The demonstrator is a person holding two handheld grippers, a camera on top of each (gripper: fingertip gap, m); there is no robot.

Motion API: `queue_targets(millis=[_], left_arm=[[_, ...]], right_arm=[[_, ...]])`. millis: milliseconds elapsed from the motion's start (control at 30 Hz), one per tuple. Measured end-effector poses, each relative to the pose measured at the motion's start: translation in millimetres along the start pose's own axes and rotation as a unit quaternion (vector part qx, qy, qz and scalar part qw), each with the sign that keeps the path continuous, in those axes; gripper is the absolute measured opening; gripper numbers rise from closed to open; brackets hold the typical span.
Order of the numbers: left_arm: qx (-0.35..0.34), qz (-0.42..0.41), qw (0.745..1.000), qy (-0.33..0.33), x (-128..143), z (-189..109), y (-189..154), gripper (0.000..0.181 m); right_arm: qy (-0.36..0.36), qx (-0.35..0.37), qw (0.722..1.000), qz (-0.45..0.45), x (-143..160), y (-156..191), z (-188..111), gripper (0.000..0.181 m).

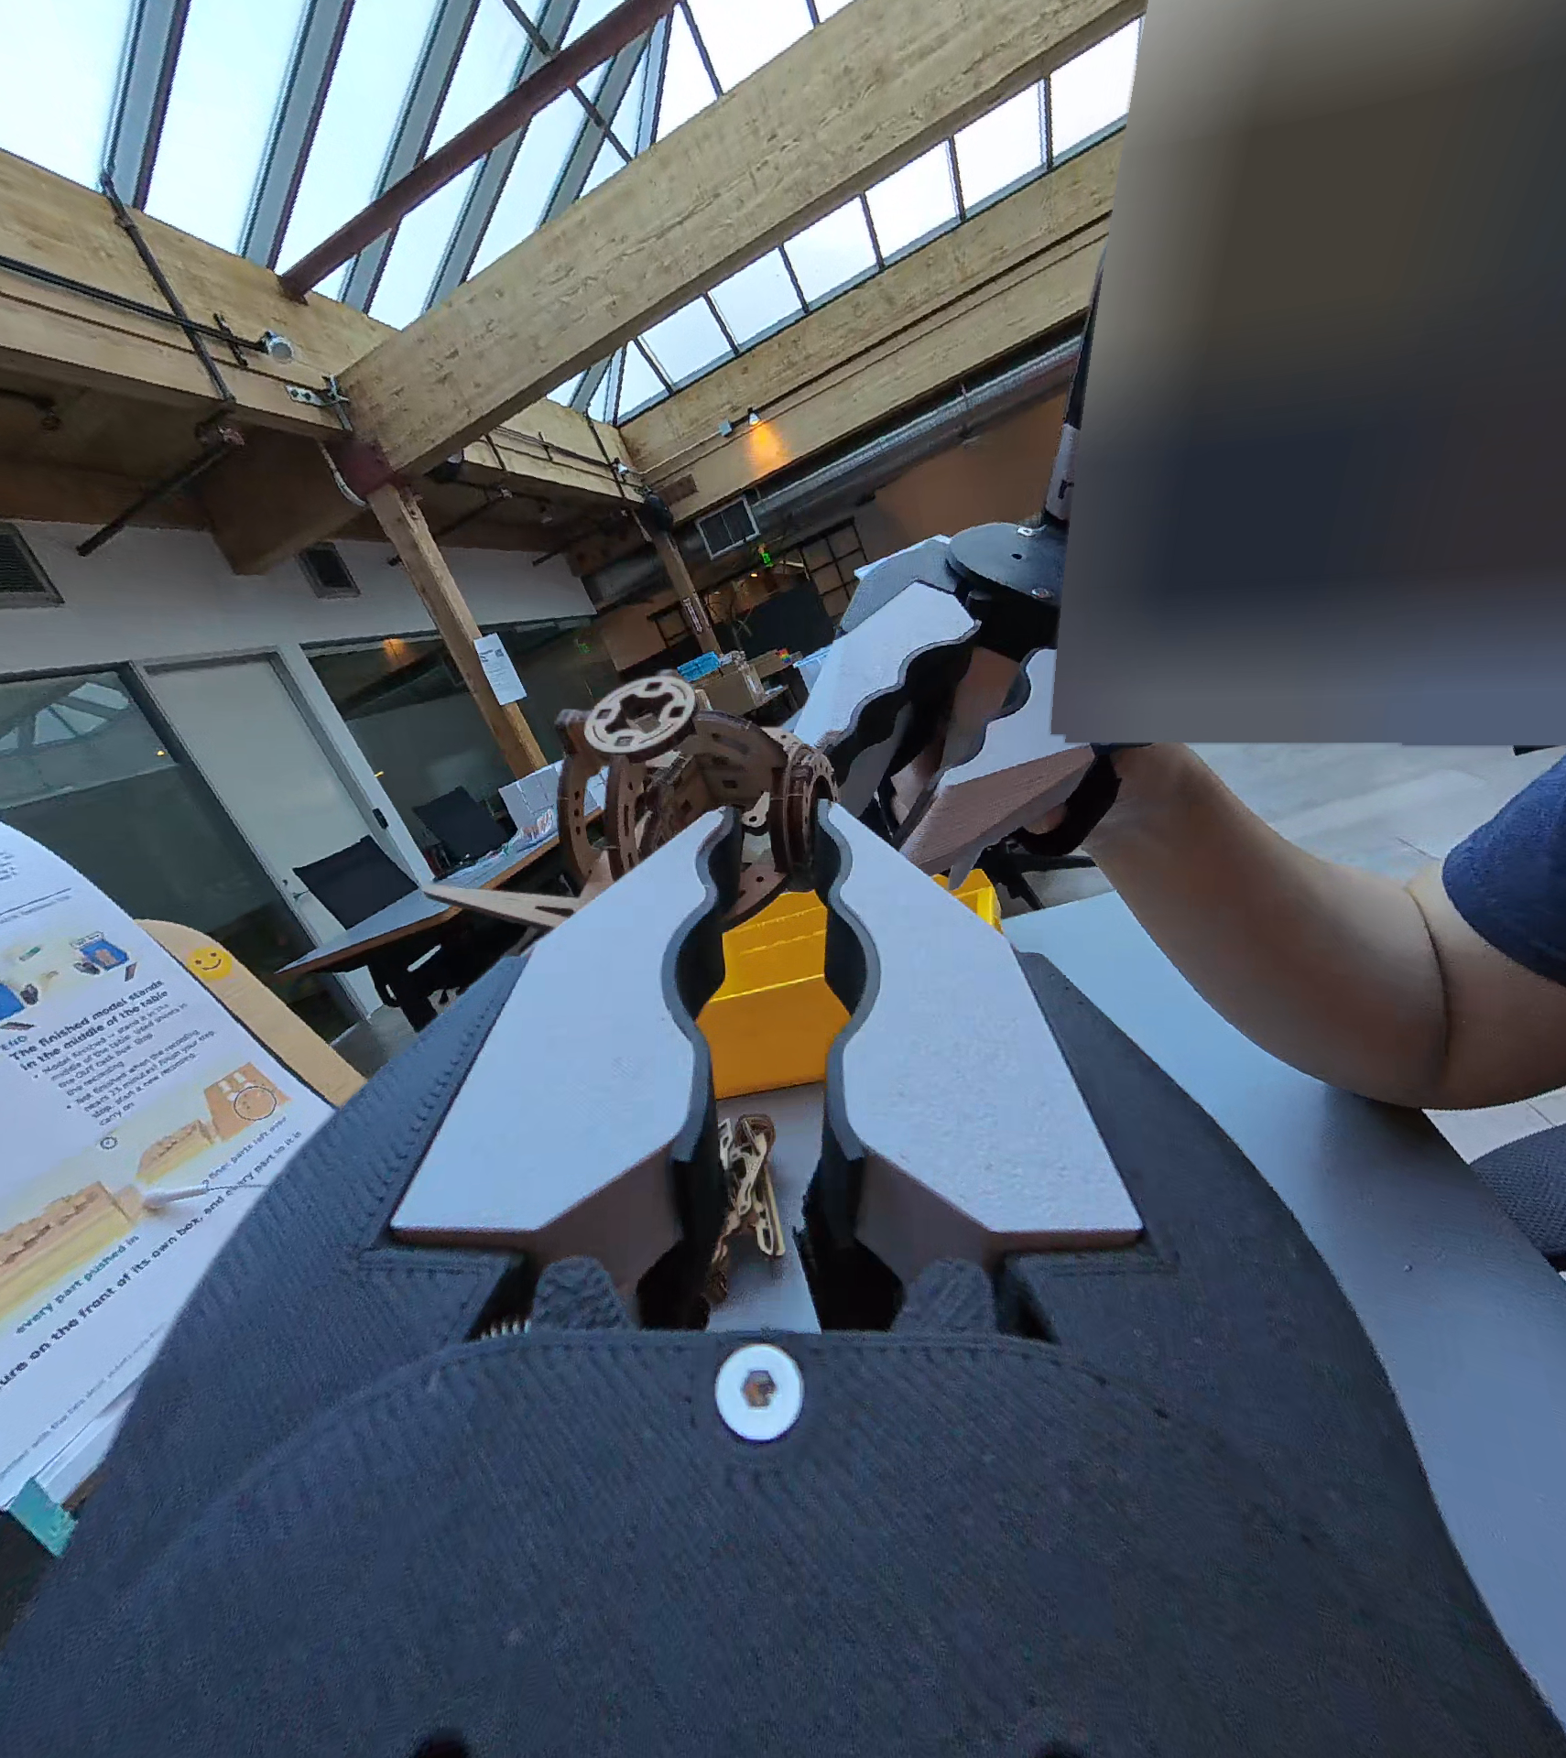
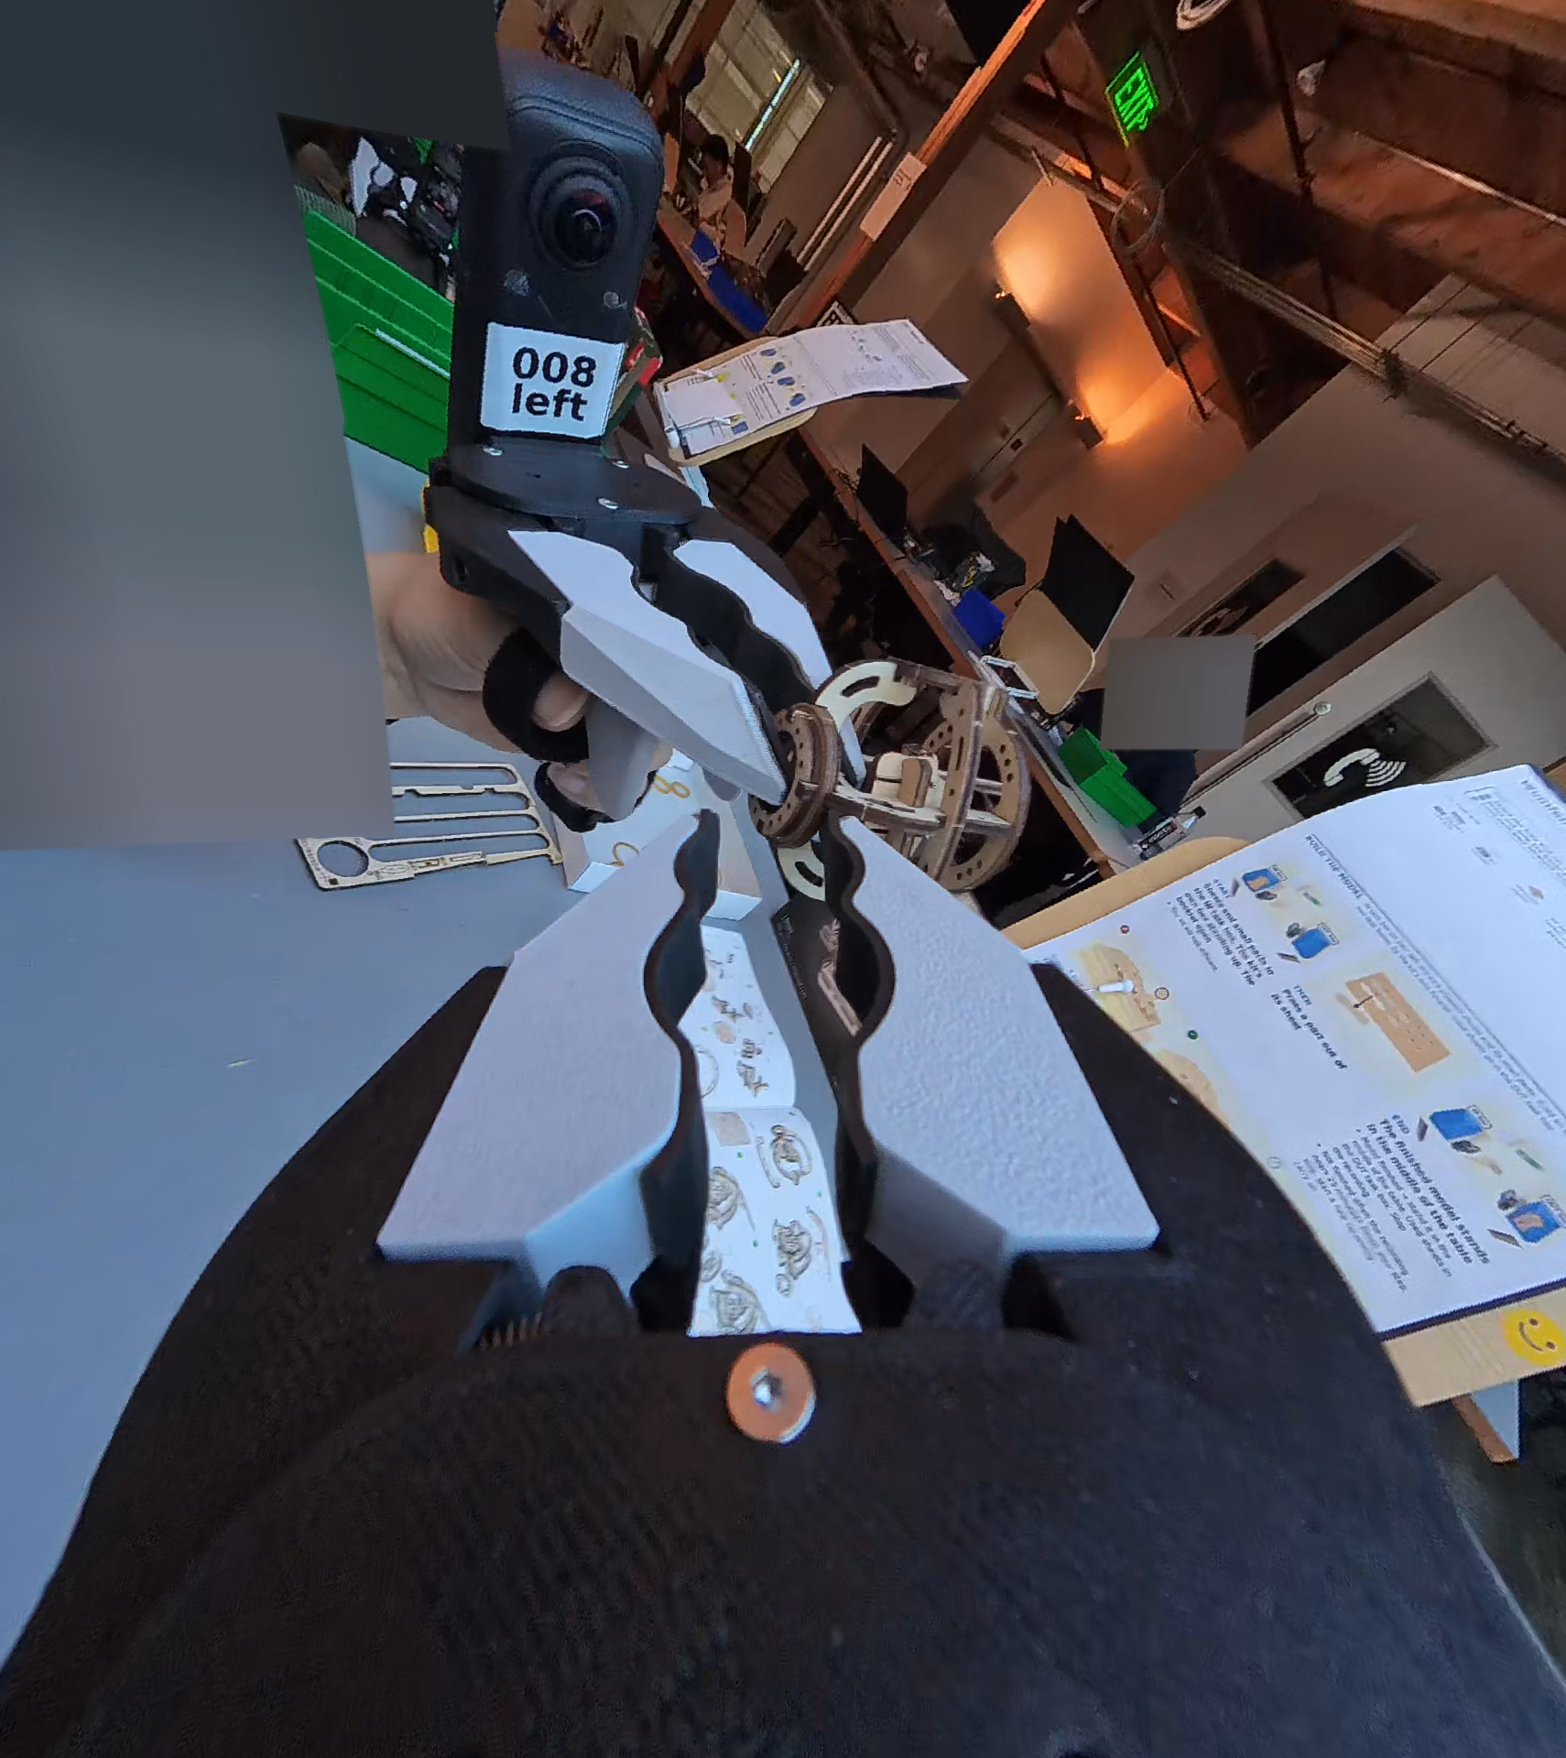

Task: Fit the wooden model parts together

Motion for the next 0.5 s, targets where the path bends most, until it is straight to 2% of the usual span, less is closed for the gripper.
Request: queue_targets(millis=[167, 367, 500], left_arm=[[-0.008, 0.006, 1.000, 0.009, -1.6, 0.1, 0.3, 0.013], [-0.003, 0.006, 1.000, 0.019, -4.7, 2.0, -2.8, 0.012], [-0.021, -0.051, 0.998, 0.000, -9.1, 1.0, 3.1, 0.012]], right_arm=[[-0.003, 0.011, 1.000, -0.007, 0.3, -1.2, 0.7, 0.017], [-0.004, -0.014, 1.000, 0.026, 2.3, -3.9, -1.9, 0.010], [-0.018, 0.014, 1.000, -0.011, -1.9, -4.9, -5.9, 0.021]])
Point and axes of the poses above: each gripper's, where its closed fingertips meet, z out along the fingers, x out of its underside, y = z × x across the jaws, the point moved 7 cm from there along -z, back along the fingers, and after that the axes turned 13 degrees about z, right-handed, at the moved point
